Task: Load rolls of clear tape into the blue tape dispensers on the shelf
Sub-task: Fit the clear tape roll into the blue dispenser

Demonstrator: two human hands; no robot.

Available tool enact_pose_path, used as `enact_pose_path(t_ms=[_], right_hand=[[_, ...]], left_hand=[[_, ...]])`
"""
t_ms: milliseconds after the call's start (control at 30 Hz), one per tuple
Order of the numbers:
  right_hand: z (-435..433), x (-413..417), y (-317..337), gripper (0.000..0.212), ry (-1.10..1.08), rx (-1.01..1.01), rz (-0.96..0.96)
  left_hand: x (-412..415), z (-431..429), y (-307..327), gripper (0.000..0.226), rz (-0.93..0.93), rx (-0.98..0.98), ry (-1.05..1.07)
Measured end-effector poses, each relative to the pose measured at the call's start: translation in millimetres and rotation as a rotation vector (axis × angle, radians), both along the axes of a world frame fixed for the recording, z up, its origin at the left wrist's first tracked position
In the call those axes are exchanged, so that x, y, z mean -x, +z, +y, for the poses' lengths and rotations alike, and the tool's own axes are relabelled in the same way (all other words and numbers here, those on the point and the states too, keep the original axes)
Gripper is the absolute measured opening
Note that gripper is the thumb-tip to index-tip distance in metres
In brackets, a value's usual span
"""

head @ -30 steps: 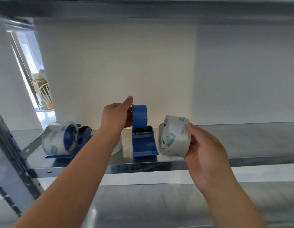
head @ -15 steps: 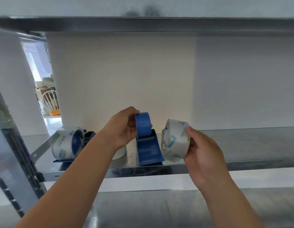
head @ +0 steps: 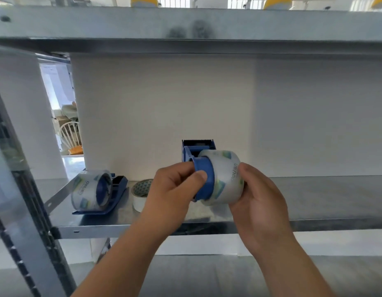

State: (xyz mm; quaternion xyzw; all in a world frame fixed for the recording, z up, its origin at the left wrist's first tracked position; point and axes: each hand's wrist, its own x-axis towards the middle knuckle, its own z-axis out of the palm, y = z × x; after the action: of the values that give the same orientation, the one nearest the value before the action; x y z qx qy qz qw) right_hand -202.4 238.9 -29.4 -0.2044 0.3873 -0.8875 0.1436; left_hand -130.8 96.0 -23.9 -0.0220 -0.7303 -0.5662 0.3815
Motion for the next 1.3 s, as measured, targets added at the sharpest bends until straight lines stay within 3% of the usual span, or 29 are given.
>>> enact_pose_path(t_ms=[100, 200, 367, 533, 633, 700, 900, 1000, 1067, 1167, 1233, 1300], right_hand=[[-0.1, -8.0, -2.8, 0.044, 0.017, 0.011, 0.056], [-0.9, -15.8, -10.1, 0.031, 0.017, 0.014, 0.159], [5.7, -15.8, -19.6, 0.045, -0.023, -0.047, 0.377], [14.4, -13.1, -20.4, 0.035, 0.039, -0.078, 0.485], [13.4, -14.0, -25.0, 0.031, 0.050, -0.126, 0.489], [11.0, -16.2, -27.4, 0.030, 0.054, -0.147, 0.485], [6.6, -22.2, -26.6, 0.028, 0.064, -0.147, 0.494], [6.1, -21.6, -27.8, 0.040, 0.138, -0.074, 0.469], [8.5, -20.6, -27.9, 0.044, 0.152, -0.063, 0.486], [12.2, -19.6, -27.4, 0.047, 0.125, -0.106, 0.521], [13.0, -19.6, -27.6, 0.053, 0.093, -0.141, 0.559], [14.5, -21.0, -26.0, 0.056, 0.053, -0.167, 0.581]], left_hand=[[-6.6, 7.9, -6.5, 0.058, 0.091, 0.027, -0.095], [-8.7, 10.9, -15.2, 0.055, 0.147, 0.007, -0.145], [-9.5, 14.6, -26.5, 0.034, 0.195, 0.019, -0.139], [-10.2, 16.6, -27.7, 0.024, 0.284, -0.090, -0.118], [-8.7, 20.3, -25.8, 0.076, 0.215, -0.230, 0.008], [-9.2, 23.9, -20.7, 0.087, 0.205, -0.292, 0.077], [-14.8, 23.6, -20.9, 0.039, 0.154, -0.172, 0.176], [-19.6, 27.2, -19.7, 0.038, 0.113, -0.135, 0.133], [-21.7, 29.4, -21.5, 0.043, 0.061, -0.198, 0.072], [-23.7, 27.8, -23.8, 0.024, -0.001, -0.447, 0.002], [-26.9, 24.4, -24.3, 0.054, -0.021, -0.649, -0.100], [-26.8, 21.8, -19.9, 0.052, -0.004, -0.680, -0.203]])
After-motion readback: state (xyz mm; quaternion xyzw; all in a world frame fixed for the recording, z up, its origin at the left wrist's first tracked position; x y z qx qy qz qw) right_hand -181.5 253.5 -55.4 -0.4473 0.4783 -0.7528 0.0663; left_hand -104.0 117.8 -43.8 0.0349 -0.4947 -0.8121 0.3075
